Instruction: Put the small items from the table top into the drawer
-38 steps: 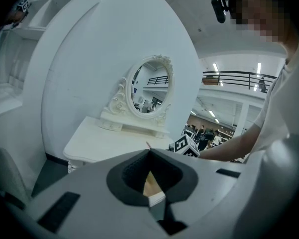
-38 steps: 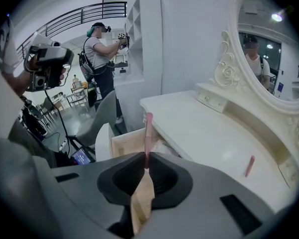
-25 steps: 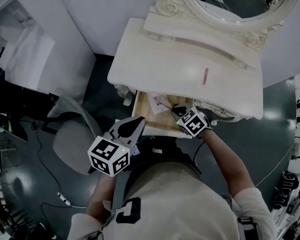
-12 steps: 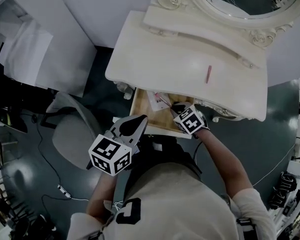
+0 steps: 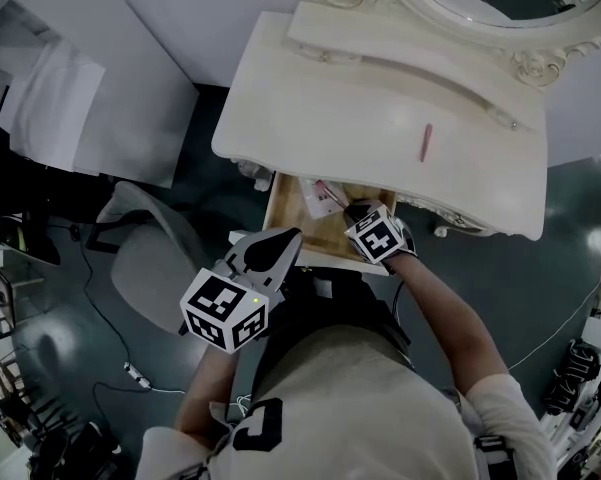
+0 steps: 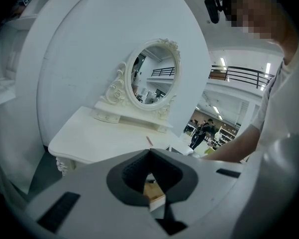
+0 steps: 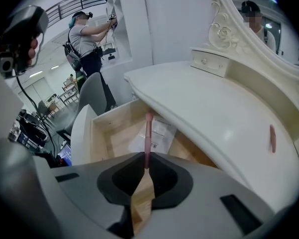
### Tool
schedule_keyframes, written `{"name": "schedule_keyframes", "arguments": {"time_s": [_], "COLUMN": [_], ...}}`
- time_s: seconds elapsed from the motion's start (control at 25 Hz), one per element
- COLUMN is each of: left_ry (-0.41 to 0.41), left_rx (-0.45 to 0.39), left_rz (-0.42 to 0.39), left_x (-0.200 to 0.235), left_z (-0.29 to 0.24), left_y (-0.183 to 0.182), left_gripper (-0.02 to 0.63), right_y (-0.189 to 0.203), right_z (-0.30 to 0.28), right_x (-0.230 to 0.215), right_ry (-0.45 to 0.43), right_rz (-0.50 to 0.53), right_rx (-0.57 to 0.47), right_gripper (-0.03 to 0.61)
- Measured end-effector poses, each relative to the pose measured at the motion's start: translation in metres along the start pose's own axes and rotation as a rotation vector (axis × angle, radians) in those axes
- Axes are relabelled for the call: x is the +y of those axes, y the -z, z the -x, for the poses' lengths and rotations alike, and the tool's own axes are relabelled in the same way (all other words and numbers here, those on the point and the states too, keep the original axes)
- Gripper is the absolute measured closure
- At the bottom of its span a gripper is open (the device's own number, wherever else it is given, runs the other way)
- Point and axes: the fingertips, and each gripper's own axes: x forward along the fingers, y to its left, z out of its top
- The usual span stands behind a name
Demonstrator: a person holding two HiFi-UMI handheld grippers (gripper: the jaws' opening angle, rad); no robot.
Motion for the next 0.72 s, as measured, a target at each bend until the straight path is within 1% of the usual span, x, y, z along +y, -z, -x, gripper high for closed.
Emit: {"name": "schedule_keyframes", "arguments": {"time_s": [0.12,0.44,0.72], "left_ry": [-0.009,-0.020,-0.022], "left_rx": [0.005,0.011,0.014], "left_rz": [0.005,0.012,0.018], "left_x": [0.003,0.010,0.017], "left_z": [0.002,0.009,0.013], "left_y": [0.002,0.007,0.009], "left_gripper": [0.558,0.558,0.558], "right_y": [0.004,0.003,0.010], "right_z": [-0.004,-0.017,-0.026], "right_x": [-0.001,0.008,0.011], "right_ry": [0.008,-0.001,-0.006], "right_rz": [0.010,-0.016,0.006], "right_rx": [0.041,0.058,0.099], "right_gripper": [0.531,0.531,0.531]}}
